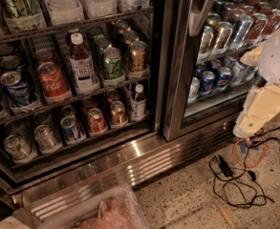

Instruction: Pick coke can from bottom shelf of fridge

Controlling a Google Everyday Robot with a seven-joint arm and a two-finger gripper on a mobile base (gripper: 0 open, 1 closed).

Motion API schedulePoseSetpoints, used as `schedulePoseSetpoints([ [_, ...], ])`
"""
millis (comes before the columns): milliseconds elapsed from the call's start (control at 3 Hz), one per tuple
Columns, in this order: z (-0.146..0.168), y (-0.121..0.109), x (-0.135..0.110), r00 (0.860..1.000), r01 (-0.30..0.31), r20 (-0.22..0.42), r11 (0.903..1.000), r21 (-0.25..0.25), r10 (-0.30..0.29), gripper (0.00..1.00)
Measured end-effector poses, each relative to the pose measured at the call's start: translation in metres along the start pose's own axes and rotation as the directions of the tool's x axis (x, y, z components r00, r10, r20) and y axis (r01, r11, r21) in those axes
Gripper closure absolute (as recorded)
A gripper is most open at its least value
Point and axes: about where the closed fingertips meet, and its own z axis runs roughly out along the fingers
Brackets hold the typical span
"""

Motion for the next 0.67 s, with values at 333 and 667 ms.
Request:
schedulePoseSetpoints([
  [333, 0.029, 0.002, -0.005, 0.999, -0.014, 0.031, 0.9999, -0.005, 0.014, 0.00],
  [667, 0.078, 0.002, -0.029, 0.998, 0.001, 0.066, 0.9985, -0.055, 0.003, 0.00],
])
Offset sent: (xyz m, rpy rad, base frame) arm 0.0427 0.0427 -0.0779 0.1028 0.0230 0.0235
